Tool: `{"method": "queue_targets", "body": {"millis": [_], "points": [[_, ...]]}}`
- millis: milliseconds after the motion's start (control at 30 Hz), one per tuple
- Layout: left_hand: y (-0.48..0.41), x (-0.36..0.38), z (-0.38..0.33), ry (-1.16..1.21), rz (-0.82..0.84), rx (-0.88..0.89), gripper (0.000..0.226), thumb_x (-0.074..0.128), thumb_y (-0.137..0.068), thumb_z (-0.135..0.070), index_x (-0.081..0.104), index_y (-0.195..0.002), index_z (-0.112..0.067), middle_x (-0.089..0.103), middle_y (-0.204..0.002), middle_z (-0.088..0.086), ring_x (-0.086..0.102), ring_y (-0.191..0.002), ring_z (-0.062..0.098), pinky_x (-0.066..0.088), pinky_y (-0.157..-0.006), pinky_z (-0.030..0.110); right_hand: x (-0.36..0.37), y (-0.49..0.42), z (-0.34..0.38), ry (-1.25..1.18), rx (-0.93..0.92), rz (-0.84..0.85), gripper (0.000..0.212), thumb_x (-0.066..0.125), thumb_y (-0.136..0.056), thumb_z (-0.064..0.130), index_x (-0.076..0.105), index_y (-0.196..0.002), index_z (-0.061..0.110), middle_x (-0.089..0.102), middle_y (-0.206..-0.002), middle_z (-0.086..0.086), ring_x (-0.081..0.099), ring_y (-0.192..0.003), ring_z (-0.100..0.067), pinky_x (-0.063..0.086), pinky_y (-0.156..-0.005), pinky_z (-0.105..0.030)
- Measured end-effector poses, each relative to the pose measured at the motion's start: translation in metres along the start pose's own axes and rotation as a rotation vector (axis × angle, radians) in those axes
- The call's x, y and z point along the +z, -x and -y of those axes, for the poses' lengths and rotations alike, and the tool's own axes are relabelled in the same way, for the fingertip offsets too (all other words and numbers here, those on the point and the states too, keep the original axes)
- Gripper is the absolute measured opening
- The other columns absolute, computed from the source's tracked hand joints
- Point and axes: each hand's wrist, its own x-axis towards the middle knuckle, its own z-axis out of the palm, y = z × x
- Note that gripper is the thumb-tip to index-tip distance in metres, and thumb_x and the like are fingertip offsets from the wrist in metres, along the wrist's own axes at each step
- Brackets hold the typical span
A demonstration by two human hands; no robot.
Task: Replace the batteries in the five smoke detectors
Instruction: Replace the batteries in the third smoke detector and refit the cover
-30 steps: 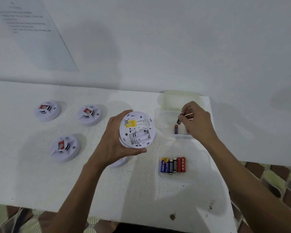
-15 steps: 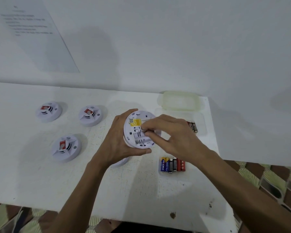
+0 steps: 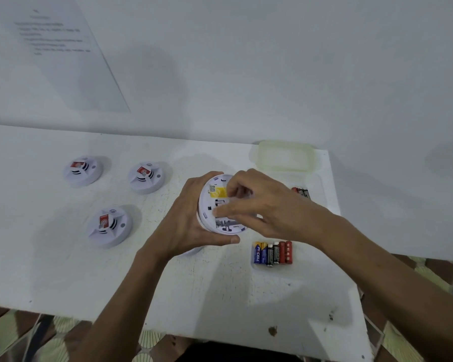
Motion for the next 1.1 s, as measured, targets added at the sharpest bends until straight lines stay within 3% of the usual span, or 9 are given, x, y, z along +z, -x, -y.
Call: {"method": "queue_targets", "body": {"millis": [100, 233, 333, 433, 600, 767, 933, 1000, 1100], "points": [[0.003, 0.001, 0.005, -0.017, -0.002, -0.008, 0.078, 0.046, -0.056, -0.093, 0.009, -0.123, -0.077, 0.017, -0.129, -0.058, 0.022, -0.123, -0.026, 0.019, -0.103, 0.015, 0.002, 0.000, -0.001, -0.005, -0.010, 0.012, 0.024, 0.058, -0.096, 0.020, 0.072, -0.115, 0.025, 0.055, -0.109, -0.008, 0.049, -0.095, -0.019, 0.049, -0.077, -0.033], [-0.002, -0.004, 0.002, -0.024, -0.071, 0.021, 0.084, 0.061, -0.059, -0.082, 0.021, -0.131, -0.066, 0.032, -0.133, -0.045, 0.037, -0.126, -0.007, 0.030, -0.107, 0.025, 0.000, -0.001, -0.003, -0.012, -0.007, -0.006, 0.027, 0.060, -0.093, 0.013, 0.072, -0.115, 0.024, 0.056, -0.111, -0.010, 0.051, -0.097, -0.021, 0.046, -0.081, -0.028], [-0.006, -0.007, -0.008, -0.011, -0.087, 0.068, 0.088, 0.077, -0.057, -0.058, 0.027, -0.128, -0.063, 0.040, -0.128, -0.041, 0.043, -0.120, -0.008, 0.034, -0.101, 0.013, -0.001, -0.001, -0.004, -0.139, 0.044, -0.064, 0.028, 0.060, -0.093, 0.008, 0.072, -0.116, 0.019, 0.060, -0.107, -0.009, 0.055, -0.093, -0.022, 0.047, -0.081, -0.027], [-0.010, -0.006, -0.019, 0.045, -0.088, 0.113, 0.085, 0.080, -0.057, -0.042, 0.034, -0.125, -0.061, 0.046, -0.121, -0.041, 0.048, -0.113, -0.012, 0.038, -0.094, 0.008, -0.004, -0.001, -0.006, -0.278, 0.175, -0.153, 0.029, 0.061, -0.095, 0.011, 0.067, -0.122, 0.018, 0.063, -0.104, -0.003, 0.060, -0.093, -0.018, 0.049, -0.079, -0.025], [-0.009, -0.004, -0.017, 0.055, -0.098, 0.116, 0.081, 0.078, -0.055, -0.046, 0.033, -0.120, -0.066, 0.046, -0.117, -0.045, 0.046, -0.109, -0.018, 0.033, -0.088, -0.001, -0.010, 0.012, -0.037, -0.374, 0.502, -0.255, 0.028, 0.062, -0.094, 0.011, 0.069, -0.116, 0.025, 0.066, -0.098, 0.001, 0.063, -0.085, -0.010, 0.053, -0.078, -0.022], [-0.009, -0.006, -0.003, 0.012, -0.122, 0.060, 0.088, 0.079, -0.051, -0.051, 0.031, -0.124, -0.063, 0.043, -0.120, -0.043, 0.044, -0.114, -0.015, 0.031, -0.092, 0.001, 0.011, 0.032, -0.090, -0.172, 0.939, 0.076, 0.021, 0.059, -0.094, 0.014, 0.067, -0.110, 0.024, 0.067, -0.102, -0.004, 0.060, -0.077, -0.015, 0.047, -0.064, -0.020], [-0.011, -0.004, 0.007, -0.005, -0.120, 0.041, 0.091, 0.078, -0.051, -0.062, 0.028, -0.126, -0.063, 0.041, -0.124, -0.042, 0.042, -0.118, -0.012, 0.032, -0.098, 0.007, 0.046, 0.031, -0.113, -0.064, 1.075, 0.263, 0.032, 0.069, -0.088, 0.025, 0.062, -0.116, 0.010, 0.060, -0.120, -0.010, 0.058, -0.085, -0.021, 0.047, -0.077, -0.029], [-0.010, -0.002, 0.014, -0.026, -0.123, 0.020, 0.093, 0.072, -0.052, -0.074, 0.025, -0.131, -0.060, 0.040, -0.131, -0.032, 0.040, -0.124, -0.003, 0.032, -0.103, 0.016, 0.055, 0.028, -0.118, -0.091, 1.148, 0.297, 0.039, 0.073, -0.084, 0.025, 0.060, -0.117, 0.008, 0.059, -0.117, -0.011, 0.062, -0.090, -0.026, 0.051, -0.076, -0.033], [-0.009, -0.001, 0.020, -0.037, -0.120, 0.008, 0.092, 0.068, -0.053, -0.079, 0.023, -0.131, -0.060, 0.038, -0.133, -0.031, 0.039, -0.125, -0.002, 0.027, -0.104, 0.011, 0.067, 0.026, -0.123, -0.078, 1.187, 0.318, 0.031, 0.078, -0.077, 0.019, 0.065, -0.101, 0.004, 0.067, -0.104, -0.011, 0.065, -0.087, -0.028, 0.057, -0.080, -0.039]]}}
